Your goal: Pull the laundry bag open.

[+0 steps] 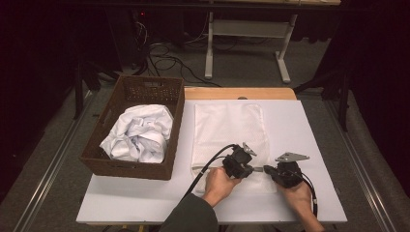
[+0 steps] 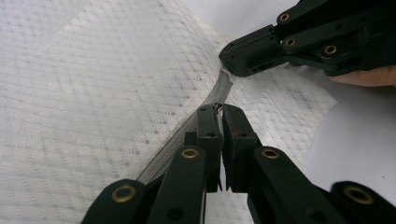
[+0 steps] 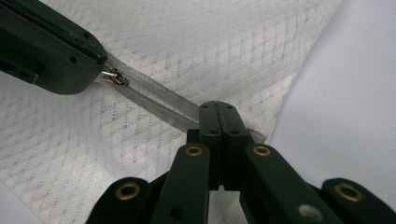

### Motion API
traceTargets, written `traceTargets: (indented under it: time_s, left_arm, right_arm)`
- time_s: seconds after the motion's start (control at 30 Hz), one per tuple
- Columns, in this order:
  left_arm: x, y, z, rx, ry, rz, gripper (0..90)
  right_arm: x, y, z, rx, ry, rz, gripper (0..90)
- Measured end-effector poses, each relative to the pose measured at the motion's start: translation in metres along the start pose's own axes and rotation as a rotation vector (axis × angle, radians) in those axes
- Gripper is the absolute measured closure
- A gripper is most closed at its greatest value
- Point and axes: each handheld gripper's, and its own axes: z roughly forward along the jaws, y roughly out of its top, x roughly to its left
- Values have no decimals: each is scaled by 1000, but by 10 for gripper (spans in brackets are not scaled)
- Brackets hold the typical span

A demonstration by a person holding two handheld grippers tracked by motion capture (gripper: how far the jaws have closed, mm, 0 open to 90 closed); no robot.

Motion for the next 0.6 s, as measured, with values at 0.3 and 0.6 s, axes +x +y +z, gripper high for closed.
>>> traceTargets:
  time_s: [0.3,0.6]
  left_arm:
    - [2,-4,-4,-7,2,-4,862]
    - [5,-6,-10,-11,6,-7,862]
  right_arm:
    - [0,-1,0,-3,0,2,900]
    - [0,-1,0,-3,-1,1,900]
